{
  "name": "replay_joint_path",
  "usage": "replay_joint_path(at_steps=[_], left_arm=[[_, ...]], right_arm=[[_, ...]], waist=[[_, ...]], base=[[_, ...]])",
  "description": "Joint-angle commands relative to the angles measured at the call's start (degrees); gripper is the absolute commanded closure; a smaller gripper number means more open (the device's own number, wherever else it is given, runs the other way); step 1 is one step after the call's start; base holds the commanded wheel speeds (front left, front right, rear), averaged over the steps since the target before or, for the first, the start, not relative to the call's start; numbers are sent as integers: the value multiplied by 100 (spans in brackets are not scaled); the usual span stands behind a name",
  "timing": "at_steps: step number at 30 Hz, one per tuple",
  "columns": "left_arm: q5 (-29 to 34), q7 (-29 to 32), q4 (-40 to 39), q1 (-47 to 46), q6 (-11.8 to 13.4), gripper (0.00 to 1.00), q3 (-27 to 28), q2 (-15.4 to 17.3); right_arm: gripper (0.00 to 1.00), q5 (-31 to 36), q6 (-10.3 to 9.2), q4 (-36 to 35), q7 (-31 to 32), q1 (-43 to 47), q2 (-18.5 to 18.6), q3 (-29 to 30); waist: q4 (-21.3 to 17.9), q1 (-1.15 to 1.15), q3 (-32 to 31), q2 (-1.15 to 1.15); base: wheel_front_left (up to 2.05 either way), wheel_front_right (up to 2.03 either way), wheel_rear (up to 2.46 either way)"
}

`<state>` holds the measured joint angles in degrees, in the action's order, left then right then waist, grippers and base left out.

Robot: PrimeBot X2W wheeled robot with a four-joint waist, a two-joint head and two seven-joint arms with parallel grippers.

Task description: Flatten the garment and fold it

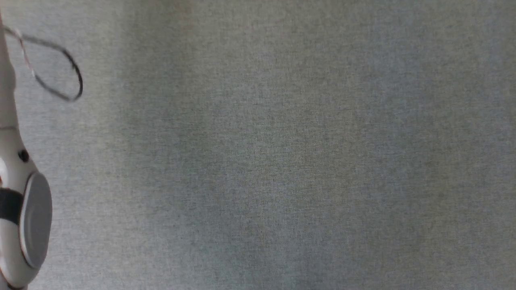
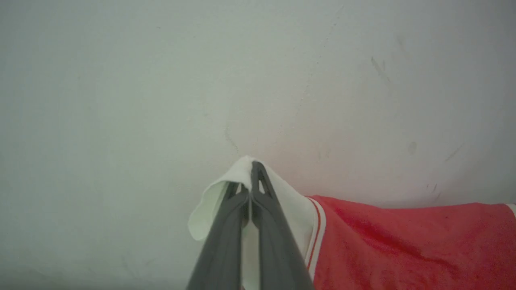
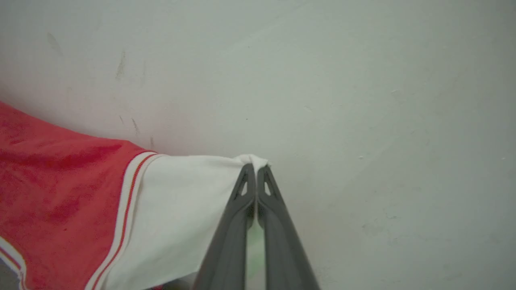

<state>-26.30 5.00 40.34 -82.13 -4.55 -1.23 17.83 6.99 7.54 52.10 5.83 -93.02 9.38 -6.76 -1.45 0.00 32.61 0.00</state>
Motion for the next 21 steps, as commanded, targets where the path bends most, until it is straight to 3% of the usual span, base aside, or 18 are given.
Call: replay_joint_path(at_steps=[1, 10, 17, 21], left_arm=[[-59, 46, 31, 136, -51, 100, 10, 44], [-672, 1073, -289, 1450, -249, 100, -71, 212], [-1282, 1676, -1565, 3003, -256, 100, 48, 227], [-1518, 2008, -2456, 4010, -67, 100, 155, 185]], right_arm=[[100, -79, -5, 24, -39, 96, 49, -62], [100, -1248, -5, -291, 238, 1212, 418, -1040], [100, -2304, -5, -1536, 790, 2672, 1103, -1346], [100, -2731, -5, -2495, 1170, 3653, 1429, -1314]], waist=[[21, 0, -200, 0], [5, 0, -891, 0], [-8, 0, -1492, 0], [-20, 0, -1808, 0]], base=[[0, 0, 0], [0, 0, 0], [0, 0, 0], [0, 0, 0]])
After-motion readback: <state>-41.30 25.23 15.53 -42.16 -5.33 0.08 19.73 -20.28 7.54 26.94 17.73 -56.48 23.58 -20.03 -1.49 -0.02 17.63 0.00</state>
